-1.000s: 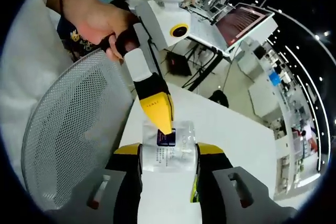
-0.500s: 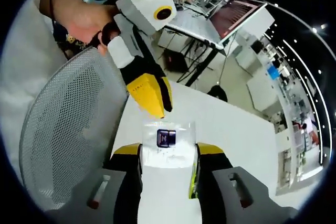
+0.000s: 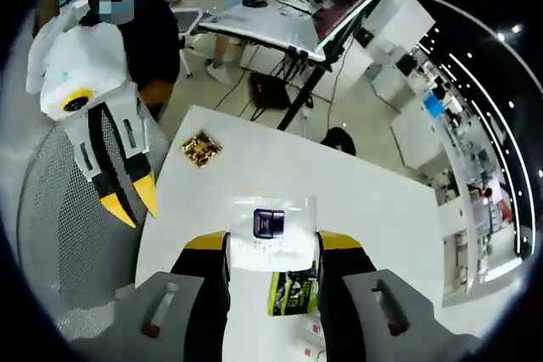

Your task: Arrange the skincare products in the storage area until every visible bottle or jar stands upright without overlapping.

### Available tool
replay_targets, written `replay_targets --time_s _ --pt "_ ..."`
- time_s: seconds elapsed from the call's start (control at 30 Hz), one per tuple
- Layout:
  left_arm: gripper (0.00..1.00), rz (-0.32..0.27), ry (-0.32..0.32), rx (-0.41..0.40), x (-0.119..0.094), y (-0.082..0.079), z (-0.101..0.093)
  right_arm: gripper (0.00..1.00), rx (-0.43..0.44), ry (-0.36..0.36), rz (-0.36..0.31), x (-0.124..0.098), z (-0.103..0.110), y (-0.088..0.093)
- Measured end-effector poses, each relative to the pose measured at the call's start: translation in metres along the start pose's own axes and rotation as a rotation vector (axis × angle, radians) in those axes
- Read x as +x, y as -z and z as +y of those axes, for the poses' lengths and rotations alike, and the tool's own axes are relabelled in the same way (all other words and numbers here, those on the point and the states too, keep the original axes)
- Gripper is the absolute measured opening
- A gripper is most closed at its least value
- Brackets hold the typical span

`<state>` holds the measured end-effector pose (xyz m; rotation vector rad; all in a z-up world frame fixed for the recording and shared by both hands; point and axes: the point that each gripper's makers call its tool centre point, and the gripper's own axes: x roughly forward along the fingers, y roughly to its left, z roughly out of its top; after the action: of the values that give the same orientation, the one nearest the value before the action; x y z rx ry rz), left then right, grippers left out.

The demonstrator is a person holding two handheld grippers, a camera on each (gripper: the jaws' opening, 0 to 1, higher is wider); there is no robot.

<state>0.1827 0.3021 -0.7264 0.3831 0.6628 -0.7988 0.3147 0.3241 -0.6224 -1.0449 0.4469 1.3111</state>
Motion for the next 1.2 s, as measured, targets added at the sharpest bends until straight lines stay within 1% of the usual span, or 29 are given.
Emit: replay_targets --time_s 0.03,0.07,0.1,0.17,0.23,0.3,0.37,0.43,0.53,0.7,0.83,0.87,1.0,1.1,1.17,1.2 --pt "0.14 0.016 -0.001 0.001 0.001 0.003 0.0 0.37 0.0 0.0 0.004 0.001 -0.004 0.001" --pt "0.14 0.068 -0.011 0.015 0.003 0.012 0.002 0.37 -0.001 0.0 0.01 0.002 -0.009 0.002" --pt "0.14 0.086 -0.018 0.017 0.003 0.016 0.004 0.37 -0.004 -0.002 0.023 0.004 -0.015 0.004" --pt "0.14 0.084 -0.017 0.007 0.005 0.016 0.004 0.37 -0.003 -0.003 0.027 0.006 -0.026 0.005" --pt "0.14 0.112 -0.012 -0.012 0.005 0.022 0.004 0.37 0.007 -0.012 0.037 0.01 -0.037 0.006" --pt "0.14 0.137 -0.02 -0.002 0.005 0.027 0.005 0.37 0.001 -0.016 0.054 0.015 -0.047 0.009" --pt "0.14 0.139 -0.024 -0.002 0.003 0.027 0.007 0.37 0.001 -0.022 0.063 0.018 -0.053 0.009" --pt "0.14 0.148 -0.028 -0.003 0.003 0.03 0.008 0.37 0.008 -0.034 0.072 0.025 -0.063 0.009" --pt "0.12 0.162 -0.028 0.011 0.002 0.032 0.008 0.37 0.018 -0.058 0.082 0.033 -0.074 0.01" --pt "0.12 0.164 -0.035 0.01 0.003 0.033 0.01 0.37 -0.015 -0.089 0.113 0.044 -0.087 0.014" --pt "0.12 0.171 -0.037 0.013 0.003 0.034 0.01 0.37 -0.034 -0.122 0.157 0.057 -0.097 0.026" --pt "0.12 0.171 -0.039 0.01 0.003 0.035 0.011 0.37 -0.029 -0.134 0.172 0.06 -0.097 0.03" --pt "0.12 0.171 -0.042 0.01 0.003 0.035 0.012 0.37 -0.008 -0.169 0.196 0.073 -0.101 0.042" --pt "0.12 0.177 -0.04 0.01 0.004 0.036 0.011 0.37 0.059 -0.204 0.224 0.085 -0.103 0.055" --pt "0.12 0.181 -0.04 0.011 0.004 0.037 0.011 0.37 0.082 -0.214 0.226 0.091 -0.103 0.058" --pt "0.12 0.182 -0.04 0.012 0.004 0.037 0.011 0.37 0.11 -0.227 0.239 0.095 -0.102 0.062"
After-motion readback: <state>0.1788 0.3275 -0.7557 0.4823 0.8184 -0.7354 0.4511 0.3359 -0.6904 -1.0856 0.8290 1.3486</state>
